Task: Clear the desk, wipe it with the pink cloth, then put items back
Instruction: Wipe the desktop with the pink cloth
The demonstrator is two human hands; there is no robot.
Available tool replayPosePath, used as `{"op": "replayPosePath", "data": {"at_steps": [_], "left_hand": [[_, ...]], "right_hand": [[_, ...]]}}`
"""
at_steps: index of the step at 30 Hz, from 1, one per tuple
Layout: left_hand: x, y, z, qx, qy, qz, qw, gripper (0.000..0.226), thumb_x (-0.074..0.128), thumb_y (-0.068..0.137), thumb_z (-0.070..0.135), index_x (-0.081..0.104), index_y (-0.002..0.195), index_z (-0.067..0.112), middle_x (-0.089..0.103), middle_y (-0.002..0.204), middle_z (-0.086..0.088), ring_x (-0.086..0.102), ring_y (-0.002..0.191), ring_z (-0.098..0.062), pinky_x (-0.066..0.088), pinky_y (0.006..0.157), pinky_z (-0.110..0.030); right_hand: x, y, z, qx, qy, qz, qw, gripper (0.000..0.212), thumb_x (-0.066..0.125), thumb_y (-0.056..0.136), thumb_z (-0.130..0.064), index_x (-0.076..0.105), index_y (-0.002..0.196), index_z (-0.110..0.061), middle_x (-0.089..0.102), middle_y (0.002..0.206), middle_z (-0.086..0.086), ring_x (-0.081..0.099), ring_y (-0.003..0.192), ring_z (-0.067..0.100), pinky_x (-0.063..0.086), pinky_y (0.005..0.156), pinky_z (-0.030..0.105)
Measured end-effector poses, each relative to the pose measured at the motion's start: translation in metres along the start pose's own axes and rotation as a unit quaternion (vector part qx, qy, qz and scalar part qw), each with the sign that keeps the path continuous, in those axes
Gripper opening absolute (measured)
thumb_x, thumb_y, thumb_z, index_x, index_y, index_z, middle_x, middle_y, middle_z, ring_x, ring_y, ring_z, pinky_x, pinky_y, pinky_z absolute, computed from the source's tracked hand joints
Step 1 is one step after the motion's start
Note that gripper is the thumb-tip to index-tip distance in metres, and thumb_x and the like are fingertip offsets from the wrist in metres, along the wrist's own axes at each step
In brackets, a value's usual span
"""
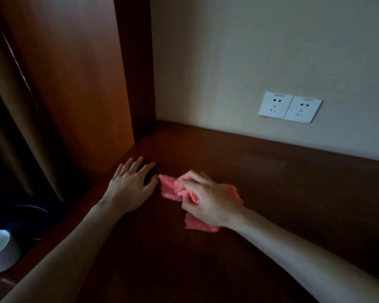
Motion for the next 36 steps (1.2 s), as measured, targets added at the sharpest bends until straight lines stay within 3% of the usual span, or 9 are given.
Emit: {"op": "replayPosePath", "data": {"at_steps": [3, 7, 13, 17, 21, 25, 28, 31, 36], "left_hand": [[0.006, 0.002, -0.003, 0.002, 0.017, -0.010, 1.000, 0.081, 0.006, 0.087, 0.076, 0.012, 0.160, 0.041, 0.001, 0.170, -0.003, -0.002, 0.156, -0.025, 0.002, 0.126, -0.047], [0.010, 0.006, -0.007, 0.006, 0.017, -0.017, 1.000, 0.065, 0.012, 0.099, 0.067, 0.003, 0.159, 0.045, -0.006, 0.170, 0.001, -0.010, 0.155, -0.022, -0.005, 0.125, -0.044], [0.007, 0.008, -0.011, 0.006, -0.005, 0.019, 1.000, 0.063, 0.008, 0.097, 0.072, 0.012, 0.156, 0.052, 0.000, 0.169, 0.008, -0.008, 0.155, -0.015, -0.004, 0.123, -0.040], [0.005, 0.008, -0.012, 0.005, -0.009, 0.018, 1.000, 0.061, 0.013, 0.098, 0.071, 0.013, 0.156, 0.053, 0.000, 0.169, 0.010, -0.007, 0.155, -0.014, -0.005, 0.121, -0.037], [0.004, 0.008, -0.010, 0.004, -0.002, 0.006, 1.000, 0.061, 0.015, 0.098, 0.070, 0.013, 0.156, 0.052, 0.000, 0.170, 0.008, -0.006, 0.156, -0.017, -0.003, 0.122, -0.040], [0.003, 0.006, -0.005, 0.004, 0.001, -0.004, 1.000, 0.060, 0.019, 0.099, 0.068, 0.016, 0.157, 0.050, 0.004, 0.170, 0.004, -0.002, 0.156, -0.020, 0.001, 0.124, -0.042], [0.003, 0.004, -0.003, 0.002, 0.007, -0.002, 1.000, 0.061, 0.020, 0.100, 0.067, 0.017, 0.158, 0.047, 0.006, 0.170, 0.001, 0.001, 0.156, -0.022, 0.002, 0.125, -0.043], [0.006, 0.002, -0.003, 0.003, 0.015, -0.006, 1.000, 0.063, 0.017, 0.100, 0.066, 0.015, 0.159, 0.045, 0.004, 0.170, -0.001, 0.000, 0.156, -0.024, 0.001, 0.126, -0.044], [0.009, 0.004, -0.005, 0.001, 0.018, -0.005, 1.000, 0.061, 0.020, 0.102, 0.062, 0.014, 0.159, 0.044, 0.003, 0.170, -0.002, -0.001, 0.156, -0.024, 0.002, 0.126, -0.045]], "right_hand": [[-0.002, 0.016, 0.020, 0.014, 0.000, 0.013, 1.000, 0.023, 0.058, 0.088, -0.034, 0.065, 0.108, -0.025, 0.056, 0.116, -0.009, 0.056, 0.106, 0.015, 0.046, 0.093, 0.031], [-0.001, 0.077, 0.102, 0.102, -0.053, 0.044, 0.992, 0.025, 0.061, 0.086, -0.035, 0.065, 0.105, -0.018, 0.057, 0.108, 0.002, 0.059, 0.100, 0.028, 0.047, 0.085, 0.037], [-0.007, 0.171, 0.199, 0.168, -0.131, 0.056, 0.975, 0.018, 0.064, 0.094, -0.027, 0.065, 0.102, -0.011, 0.065, 0.122, 0.013, 0.060, 0.111, 0.034, 0.043, 0.087, 0.036], [-0.006, 0.198, 0.215, 0.200, -0.132, 0.065, 0.969, 0.024, 0.060, 0.096, -0.038, 0.064, 0.104, -0.015, 0.060, 0.114, 0.010, 0.062, 0.100, 0.029, 0.048, 0.085, 0.037], [-0.008, 0.173, 0.183, 0.165, -0.127, 0.065, 0.976, 0.016, 0.064, 0.095, -0.028, 0.064, 0.099, -0.013, 0.064, 0.120, 0.010, 0.061, 0.108, 0.031, 0.044, 0.089, 0.035], [0.001, 0.113, 0.115, 0.124, -0.084, 0.050, 0.987, 0.014, 0.064, 0.091, -0.029, 0.064, 0.102, -0.020, 0.057, 0.112, 0.003, 0.058, 0.102, 0.033, 0.043, 0.085, 0.037], [0.003, 0.052, 0.046, 0.066, -0.037, 0.037, 0.996, 0.025, 0.063, 0.087, -0.028, 0.066, 0.111, -0.022, 0.056, 0.115, -0.003, 0.055, 0.100, 0.026, 0.046, 0.088, 0.038], [0.000, -0.005, -0.012, 0.008, -0.010, 0.000, 1.000, 0.021, 0.060, 0.090, -0.028, 0.065, 0.110, -0.026, 0.054, 0.120, -0.010, 0.053, 0.108, 0.017, 0.045, 0.095, 0.031], [-0.008, -0.007, 0.003, 0.000, 0.005, -0.001, 1.000, 0.019, 0.062, 0.089, -0.029, 0.066, 0.107, -0.025, 0.057, 0.119, -0.009, 0.056, 0.111, 0.013, 0.045, 0.100, 0.032]]}}
Point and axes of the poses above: each hand's wrist, its own y-axis towards the middle knuckle, its own x-axis out of the palm, z = x × y, the point moved 8 cm from there along y, towards the middle knuckle
